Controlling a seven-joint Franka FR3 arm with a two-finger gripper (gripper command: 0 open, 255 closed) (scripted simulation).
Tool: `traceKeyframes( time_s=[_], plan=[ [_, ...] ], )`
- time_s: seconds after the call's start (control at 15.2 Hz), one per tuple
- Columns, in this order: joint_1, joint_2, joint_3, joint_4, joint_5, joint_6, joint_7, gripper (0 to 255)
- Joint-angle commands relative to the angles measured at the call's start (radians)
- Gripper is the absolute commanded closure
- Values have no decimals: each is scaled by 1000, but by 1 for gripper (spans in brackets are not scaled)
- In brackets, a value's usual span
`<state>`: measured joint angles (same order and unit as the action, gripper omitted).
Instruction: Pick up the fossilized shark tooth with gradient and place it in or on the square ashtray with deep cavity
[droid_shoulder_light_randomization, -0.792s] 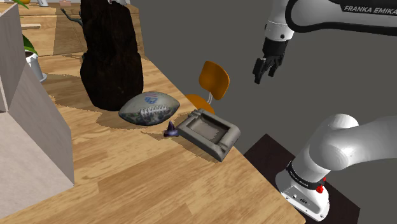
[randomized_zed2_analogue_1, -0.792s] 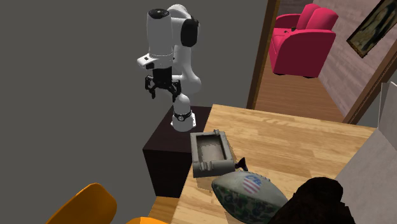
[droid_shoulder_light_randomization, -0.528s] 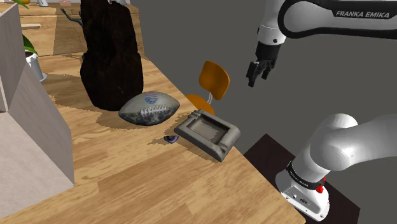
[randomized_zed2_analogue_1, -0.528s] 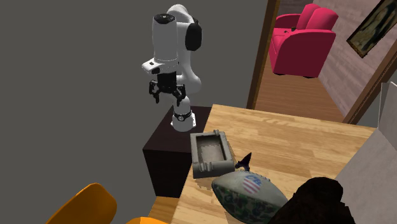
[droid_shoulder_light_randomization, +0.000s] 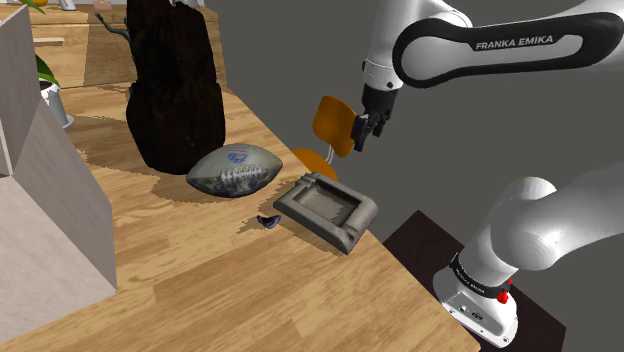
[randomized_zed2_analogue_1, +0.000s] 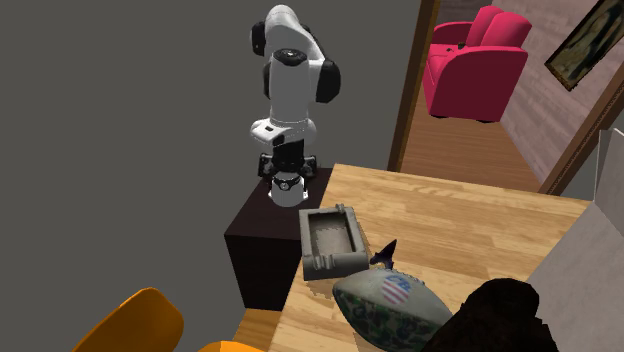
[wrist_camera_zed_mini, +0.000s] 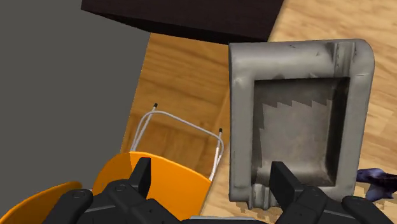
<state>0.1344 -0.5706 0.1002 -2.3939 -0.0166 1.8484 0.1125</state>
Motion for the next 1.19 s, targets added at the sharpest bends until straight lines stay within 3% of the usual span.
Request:
traceKeyframes(
  time_s=[0.0, 0.59, 1.12],
  plan=[
    [22, 46, 25, 8, 10, 49, 2, 0],
    [98, 274, 130, 84, 12, 245, 7, 0],
    [155, 491, 222, 198, -49, 378, 35, 0]
  ],
)
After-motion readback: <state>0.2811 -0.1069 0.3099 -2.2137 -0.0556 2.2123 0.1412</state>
